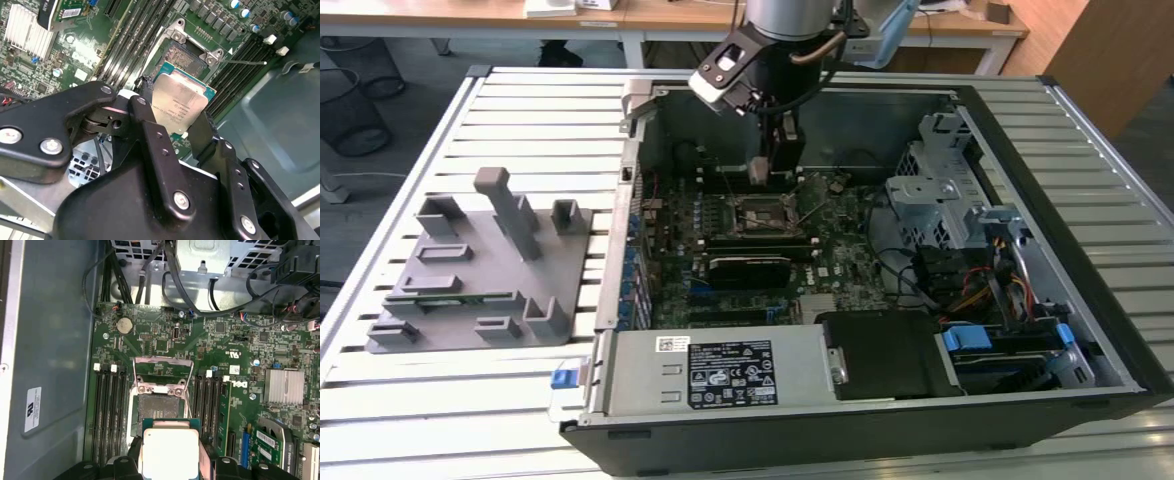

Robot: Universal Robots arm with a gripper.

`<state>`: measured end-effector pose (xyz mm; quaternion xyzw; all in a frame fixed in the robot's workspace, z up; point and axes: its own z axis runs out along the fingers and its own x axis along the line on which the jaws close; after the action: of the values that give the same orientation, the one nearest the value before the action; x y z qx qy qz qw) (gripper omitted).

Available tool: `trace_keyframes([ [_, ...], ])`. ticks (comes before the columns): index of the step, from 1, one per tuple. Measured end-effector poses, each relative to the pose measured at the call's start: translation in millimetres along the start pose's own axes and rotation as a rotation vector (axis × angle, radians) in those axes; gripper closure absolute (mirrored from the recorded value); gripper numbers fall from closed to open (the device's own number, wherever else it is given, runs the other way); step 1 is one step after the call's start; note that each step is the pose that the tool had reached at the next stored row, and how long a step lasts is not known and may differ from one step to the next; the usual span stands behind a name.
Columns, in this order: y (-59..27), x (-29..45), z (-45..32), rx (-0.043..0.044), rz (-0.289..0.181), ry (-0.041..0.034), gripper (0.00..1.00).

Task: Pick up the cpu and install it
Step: 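Place the cpu into insertion slot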

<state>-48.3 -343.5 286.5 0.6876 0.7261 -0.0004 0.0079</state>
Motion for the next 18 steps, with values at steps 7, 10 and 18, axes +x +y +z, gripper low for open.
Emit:
trace_keyframes([
  [7,0.4,8.6,3.3,0.0000,0.000,-0.0005,0.47],
  [10,0.4,9.2,8.4,0.0000,0.000,-0.0004,0.47],
  [18,0.4,10.3,18.3,0.0002,0.015,-0.0007,0.47],
])
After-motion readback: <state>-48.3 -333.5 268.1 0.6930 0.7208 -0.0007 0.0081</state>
